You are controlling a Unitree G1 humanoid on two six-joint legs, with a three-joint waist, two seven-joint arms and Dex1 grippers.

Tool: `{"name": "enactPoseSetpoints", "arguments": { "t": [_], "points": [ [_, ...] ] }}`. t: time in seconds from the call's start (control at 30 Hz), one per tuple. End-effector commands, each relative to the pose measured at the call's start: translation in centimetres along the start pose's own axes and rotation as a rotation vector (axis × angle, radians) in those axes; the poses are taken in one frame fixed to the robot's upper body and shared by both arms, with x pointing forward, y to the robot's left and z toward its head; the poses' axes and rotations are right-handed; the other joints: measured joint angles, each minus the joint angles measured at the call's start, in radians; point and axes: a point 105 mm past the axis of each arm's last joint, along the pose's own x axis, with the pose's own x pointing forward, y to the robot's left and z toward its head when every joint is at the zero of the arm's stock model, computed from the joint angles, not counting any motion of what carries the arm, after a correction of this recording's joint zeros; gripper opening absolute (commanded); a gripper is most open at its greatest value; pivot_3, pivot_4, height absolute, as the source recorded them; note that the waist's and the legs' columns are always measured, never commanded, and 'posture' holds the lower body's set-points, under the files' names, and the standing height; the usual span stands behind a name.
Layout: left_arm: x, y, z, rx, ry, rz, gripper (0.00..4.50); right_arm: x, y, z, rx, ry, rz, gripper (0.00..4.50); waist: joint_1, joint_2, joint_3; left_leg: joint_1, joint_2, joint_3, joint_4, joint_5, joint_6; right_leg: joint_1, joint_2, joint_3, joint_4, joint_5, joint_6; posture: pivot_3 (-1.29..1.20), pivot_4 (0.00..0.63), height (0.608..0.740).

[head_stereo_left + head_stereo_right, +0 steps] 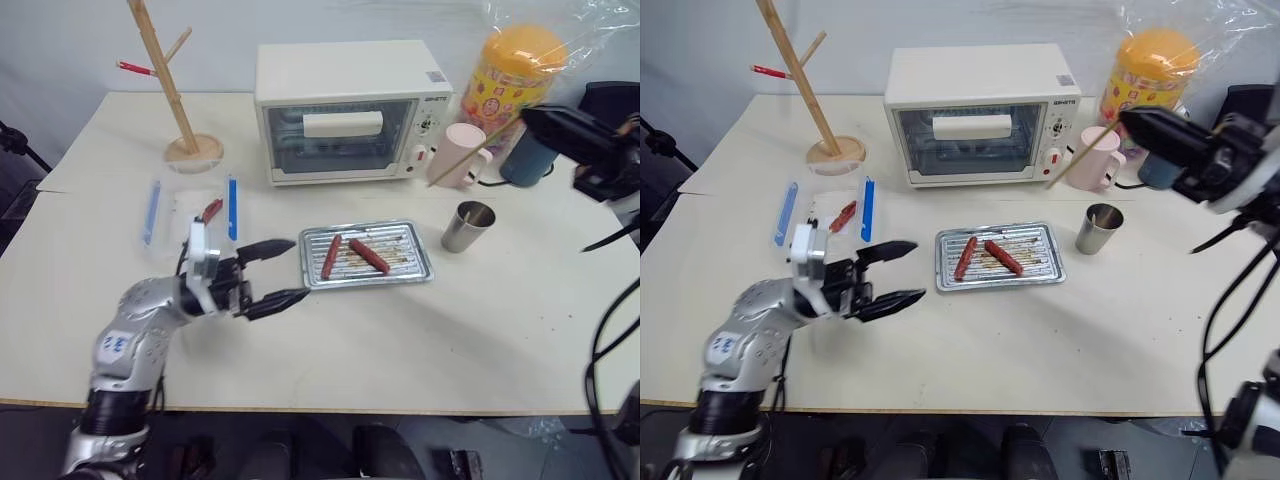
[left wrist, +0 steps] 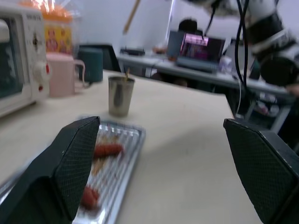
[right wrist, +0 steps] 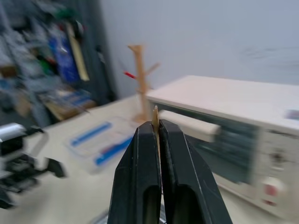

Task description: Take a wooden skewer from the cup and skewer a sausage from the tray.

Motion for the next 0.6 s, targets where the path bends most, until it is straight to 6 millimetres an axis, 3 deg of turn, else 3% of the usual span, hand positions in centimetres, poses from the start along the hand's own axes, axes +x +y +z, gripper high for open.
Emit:
{"name": "enactPoseSetpoints", "arguments": {
  "t": [0.03,0.23,0.53,0.6],
  "points": [
    [2.4,0.2,1.2,0.015,-0.132,-0.025,4.50,1.0,2.1,-0.8,0.080,-0.020,0.087,0.02,0.002,0.000,0.000,0.000,0.000,0.000,0.000,0.000,0.000,0.000,0.000,0.000,0.002,0.000,0.000,0.00,0.150,0.740],
    [5.7,-1.1,2.3,-0.063,-0.235,-0.120,4.50,1.9,3.3,-2.8,0.201,-0.050,0.128,0.02,0.005,0.000,0.000,-0.002,0.000,-0.001,0.001,0.000,0.001,0.000,0.000,-0.002,0.001,0.000,0.000,0.00,0.150,0.740],
    [6.3,-1.7,2.2,-0.084,-0.244,-0.134,4.50,2.2,3.9,-2.9,0.309,-0.130,0.128,0.02,-0.001,0.000,0.000,-0.002,0.000,-0.001,0.001,0.000,0.001,-0.001,0.000,-0.002,0.002,0.000,0.000,0.00,0.150,0.740],
    [6.5,-1.6,2.3,-0.089,-0.260,-0.128,4.12,2.3,3.9,-3.2,0.321,-0.127,0.128,0.00,0.000,0.000,0.000,-0.002,0.000,-0.001,0.001,0.000,0.001,-0.001,0.000,-0.002,0.002,0.000,0.000,0.00,0.150,0.740]
  ]
}}
